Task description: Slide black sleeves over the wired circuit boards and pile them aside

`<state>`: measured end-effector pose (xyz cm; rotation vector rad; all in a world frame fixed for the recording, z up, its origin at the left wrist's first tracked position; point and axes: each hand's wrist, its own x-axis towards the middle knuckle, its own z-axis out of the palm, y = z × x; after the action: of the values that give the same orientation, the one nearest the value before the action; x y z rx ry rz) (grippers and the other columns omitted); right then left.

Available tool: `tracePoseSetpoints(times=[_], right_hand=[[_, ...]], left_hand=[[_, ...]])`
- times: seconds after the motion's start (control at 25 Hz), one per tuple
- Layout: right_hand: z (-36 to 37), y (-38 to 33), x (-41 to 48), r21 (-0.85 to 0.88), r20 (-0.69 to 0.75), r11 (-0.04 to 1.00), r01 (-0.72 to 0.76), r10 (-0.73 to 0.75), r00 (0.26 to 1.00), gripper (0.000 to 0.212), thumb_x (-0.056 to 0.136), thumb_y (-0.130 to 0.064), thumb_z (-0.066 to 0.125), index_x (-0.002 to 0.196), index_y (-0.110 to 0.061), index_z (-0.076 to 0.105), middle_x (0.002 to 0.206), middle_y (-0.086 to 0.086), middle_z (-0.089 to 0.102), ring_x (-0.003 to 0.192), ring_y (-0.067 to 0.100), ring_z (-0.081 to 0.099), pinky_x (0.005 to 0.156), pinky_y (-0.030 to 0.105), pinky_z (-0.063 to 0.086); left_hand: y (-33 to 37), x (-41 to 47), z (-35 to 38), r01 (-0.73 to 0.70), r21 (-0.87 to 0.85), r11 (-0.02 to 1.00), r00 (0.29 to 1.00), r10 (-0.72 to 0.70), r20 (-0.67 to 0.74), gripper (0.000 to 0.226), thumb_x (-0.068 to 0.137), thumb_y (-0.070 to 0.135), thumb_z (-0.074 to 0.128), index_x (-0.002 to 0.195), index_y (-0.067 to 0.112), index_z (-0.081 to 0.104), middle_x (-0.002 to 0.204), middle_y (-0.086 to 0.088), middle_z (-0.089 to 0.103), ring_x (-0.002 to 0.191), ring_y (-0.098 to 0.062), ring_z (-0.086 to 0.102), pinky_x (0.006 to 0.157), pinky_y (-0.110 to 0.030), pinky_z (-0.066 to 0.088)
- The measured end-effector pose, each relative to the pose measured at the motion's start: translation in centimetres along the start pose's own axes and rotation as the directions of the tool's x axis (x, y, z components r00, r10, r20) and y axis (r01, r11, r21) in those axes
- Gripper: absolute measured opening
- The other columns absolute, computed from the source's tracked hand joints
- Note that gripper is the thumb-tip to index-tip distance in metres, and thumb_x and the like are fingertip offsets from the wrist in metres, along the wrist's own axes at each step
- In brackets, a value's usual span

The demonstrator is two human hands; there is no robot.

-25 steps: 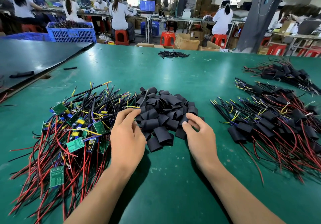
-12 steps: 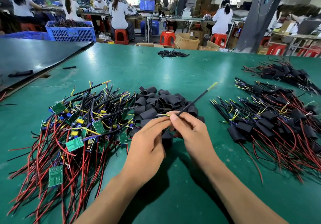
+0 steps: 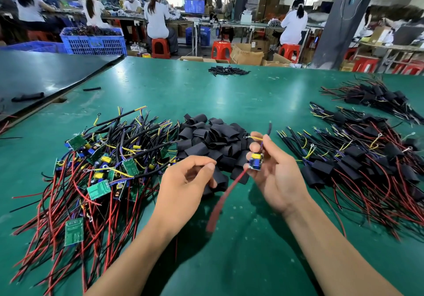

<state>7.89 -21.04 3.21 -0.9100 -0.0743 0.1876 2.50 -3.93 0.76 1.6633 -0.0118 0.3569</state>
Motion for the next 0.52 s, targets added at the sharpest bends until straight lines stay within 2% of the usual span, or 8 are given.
tracePoseSetpoints(times=[0.08, 0.16, 0.2, 0.32, 0.44, 0.52], right_hand=[[0.0, 0.1, -0.1, 0.029, 0.087, 0.996, -0.081, 0.078, 0.993, 0.025, 0.098, -0.028, 0.046, 0.110, -0.012, 0.062, 0.069, -0.005, 0.050, 0.057, 0.010, 0.044, 0.058, 0.023, 0.044], [0.3, 0.7, -0.2, -0.068, 0.135, 0.994, -0.087, 0.095, 0.986, 0.030, 0.097, -0.029, 0.047, 0.115, -0.010, 0.063, 0.070, -0.004, 0.052, 0.057, 0.010, 0.045, 0.056, 0.023, 0.044], [0.6, 1.1, -0.3, -0.131, 0.150, 0.989, -0.066, 0.085, 0.985, 0.031, 0.095, -0.029, 0.050, 0.114, -0.010, 0.066, 0.070, -0.003, 0.054, 0.057, 0.010, 0.045, 0.054, 0.023, 0.042], [1.2, 2.2, -0.7, -0.270, 0.190, 0.963, -0.003, 0.056, 0.980, 0.030, 0.089, -0.034, 0.057, 0.107, -0.017, 0.073, 0.073, -0.004, 0.062, 0.058, 0.009, 0.051, 0.052, 0.023, 0.042], [1.2, 2.3, -1.0, -0.385, 0.241, 0.921, 0.053, 0.045, 0.969, 0.030, 0.090, -0.042, 0.058, 0.111, -0.025, 0.073, 0.080, -0.003, 0.066, 0.061, 0.015, 0.054, 0.050, 0.030, 0.044], [1.0, 2.3, -1.0, -0.510, 0.212, 0.850, 0.135, -0.028, 0.977, 0.030, 0.093, -0.047, 0.056, 0.110, -0.030, 0.073, 0.078, -0.005, 0.062, 0.061, 0.014, 0.051, 0.050, 0.028, 0.044]], left_hand=[[0.2, 0.0, -0.1, 0.096, -0.121, 0.988, 0.990, -0.083, 0.110, 0.011, 0.091, 0.025, 0.069, 0.085, 0.017, 0.074, 0.060, -0.003, 0.065, 0.044, -0.007, 0.046, 0.045, -0.014, 0.035], [0.4, -0.2, 0.0, 0.225, -0.199, 0.954, 0.953, -0.173, 0.248, 0.024, 0.081, 0.042, 0.072, 0.085, 0.018, 0.075, 0.070, -0.006, 0.069, 0.042, -0.012, 0.046, 0.041, -0.018, 0.036], [0.5, -0.4, 0.1, 0.274, -0.228, 0.934, 0.929, -0.195, 0.316, 0.025, 0.078, 0.043, 0.072, 0.085, 0.019, 0.076, 0.077, -0.007, 0.072, 0.045, -0.015, 0.053, 0.042, -0.021, 0.041], [0.7, -0.9, 0.8, 0.346, -0.327, 0.879, 0.882, -0.186, 0.434, 0.009, 0.078, 0.026, 0.077, 0.084, 0.020, 0.075, 0.083, -0.012, 0.073, 0.058, -0.023, 0.066, 0.054, -0.028, 0.055], [0.4, -0.7, 0.9, 0.379, -0.372, 0.847, 0.881, -0.207, 0.427, 0.036, 0.072, 0.016, 0.085, 0.099, 0.006, 0.062, 0.085, -0.021, 0.070, 0.058, -0.026, 0.066, 0.055, -0.029, 0.054], [0.6, -0.6, 0.7, 0.394, -0.374, 0.840, 0.876, -0.220, 0.429, 0.041, 0.071, 0.015, 0.083, 0.105, 0.005, 0.064, 0.083, -0.019, 0.070, 0.054, -0.022, 0.063, 0.053, -0.028, 0.053]])
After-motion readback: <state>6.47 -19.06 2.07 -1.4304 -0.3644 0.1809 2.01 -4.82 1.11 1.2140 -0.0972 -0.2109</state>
